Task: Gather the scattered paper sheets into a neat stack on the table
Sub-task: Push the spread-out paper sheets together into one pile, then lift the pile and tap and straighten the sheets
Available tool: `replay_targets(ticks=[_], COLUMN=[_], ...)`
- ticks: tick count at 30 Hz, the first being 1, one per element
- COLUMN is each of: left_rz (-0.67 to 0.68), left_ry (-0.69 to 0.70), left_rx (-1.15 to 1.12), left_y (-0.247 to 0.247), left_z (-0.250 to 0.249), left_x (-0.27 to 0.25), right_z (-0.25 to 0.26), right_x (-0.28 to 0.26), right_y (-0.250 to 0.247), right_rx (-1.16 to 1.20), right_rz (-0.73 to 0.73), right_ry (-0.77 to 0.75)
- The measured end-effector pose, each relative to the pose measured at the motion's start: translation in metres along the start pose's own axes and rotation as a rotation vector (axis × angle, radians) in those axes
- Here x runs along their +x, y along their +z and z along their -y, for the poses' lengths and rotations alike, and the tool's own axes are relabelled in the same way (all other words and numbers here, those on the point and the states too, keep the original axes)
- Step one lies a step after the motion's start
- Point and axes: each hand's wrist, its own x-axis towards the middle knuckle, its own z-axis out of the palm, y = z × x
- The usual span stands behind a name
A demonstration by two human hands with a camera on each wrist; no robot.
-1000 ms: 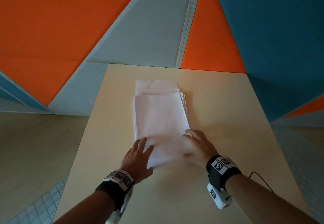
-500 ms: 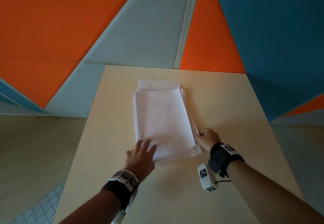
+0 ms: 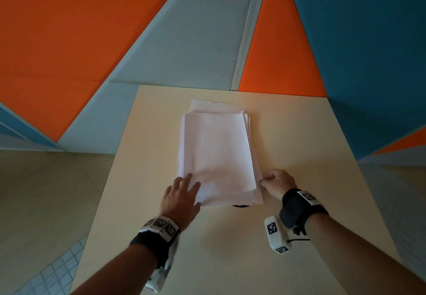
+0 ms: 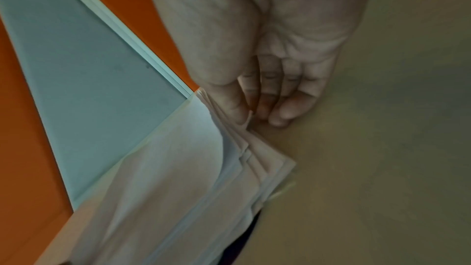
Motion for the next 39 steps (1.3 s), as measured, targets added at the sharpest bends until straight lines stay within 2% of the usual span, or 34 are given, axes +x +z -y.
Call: replay_targets(ticks=[2, 5, 12, 16, 18, 23, 28, 32, 39], left_rz=[-0.053, -0.06, 0.009, -0.031, -0.014, 0.139, 0.151, 0.114, 0.102], left_ry=[-0.106, -0.314, -0.328, -0.375, -0.377, -0.341, -0.3, -0.286, -0.277], left_rx=[-0.138, -0.348, -0.457, -0.571, -0.545, -0.411, -0.319, -0.255, -0.159], left_y=[-0.006, -0.015, -0.015, -0.021, -0.026, -0.039, -0.028, -0.025, -0.025], left_z=[0.002, 0.002, -0.003, 0.015, 0.023, 0.018, 0.015, 0.016, 0.023], left_x=[-0.003, 0.002, 0.014, 0.025, 0.035, 0.043, 0.038, 0.034, 0.022], right_z=[0.001, 0.003, 0.015, 0.011, 0.014, 0.018, 0.015, 0.009, 0.009], right_x=[0.002, 0.004, -0.003, 0.003, 0.0, -0.005, -0.007, -0.001, -0.008], right_y=[-0.002, 0.001, 0.009, 0.002, 0.0, 0.005, 0.014, 0.013, 0.015], right_rx=[0.006, 0.024, -0.009, 0.178, 0.22, 0.095, 0.081, 0.234, 0.494], right_rz=[-0.032, -0.029, -0.01, -0.014, -0.009, 0.042, 0.095, 0.164, 0.208], right_ry=[0.012, 0.015, -0.016, 0.072, 0.108, 0.087, 0.071, 0.164, 0.167])
